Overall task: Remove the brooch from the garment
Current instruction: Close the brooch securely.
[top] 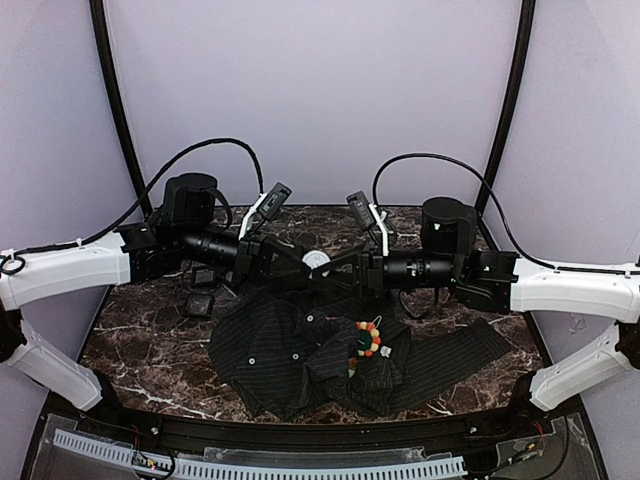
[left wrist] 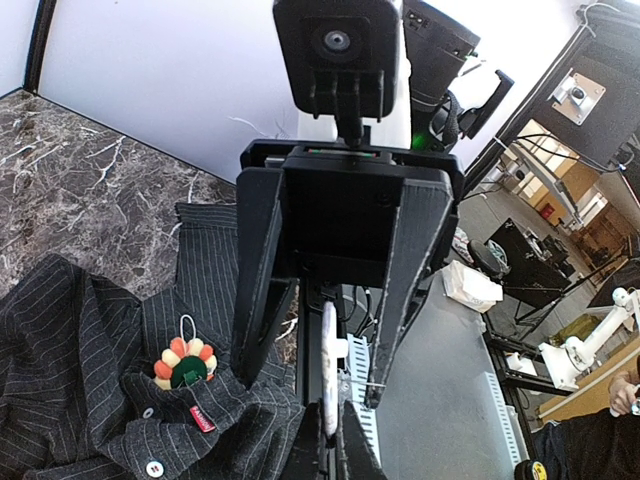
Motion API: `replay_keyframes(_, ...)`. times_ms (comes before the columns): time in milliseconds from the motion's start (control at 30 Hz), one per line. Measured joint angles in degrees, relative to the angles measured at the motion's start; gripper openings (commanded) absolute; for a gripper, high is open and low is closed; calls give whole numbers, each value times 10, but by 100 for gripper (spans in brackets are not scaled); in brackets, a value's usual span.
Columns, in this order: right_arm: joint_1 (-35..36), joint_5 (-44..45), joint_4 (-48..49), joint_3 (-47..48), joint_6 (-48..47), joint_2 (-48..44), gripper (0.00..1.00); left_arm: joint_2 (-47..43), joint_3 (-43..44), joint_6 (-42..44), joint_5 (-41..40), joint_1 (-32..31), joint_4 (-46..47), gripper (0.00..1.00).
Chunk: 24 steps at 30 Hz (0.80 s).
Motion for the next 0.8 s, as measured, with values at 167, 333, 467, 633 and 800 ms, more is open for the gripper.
replay_keyframes(167,0,5,8,0,2,4,36,0,0,0,1,0,0,1)
replay_keyframes(333,1,13,11,0,5,6,35,0,0,-1,0,0,2,1)
replay_keyframes(467,2,24,5,3,4,7,32,0,-1,-1,-3,1,2,1)
replay_keyframes(633,4,39,2,5,4,7,28,0,-4,-2,-8,2,6,1)
replay_keyframes(800,7,54,3,5,11,6,24,0,-4,-2,-12,3,6,1)
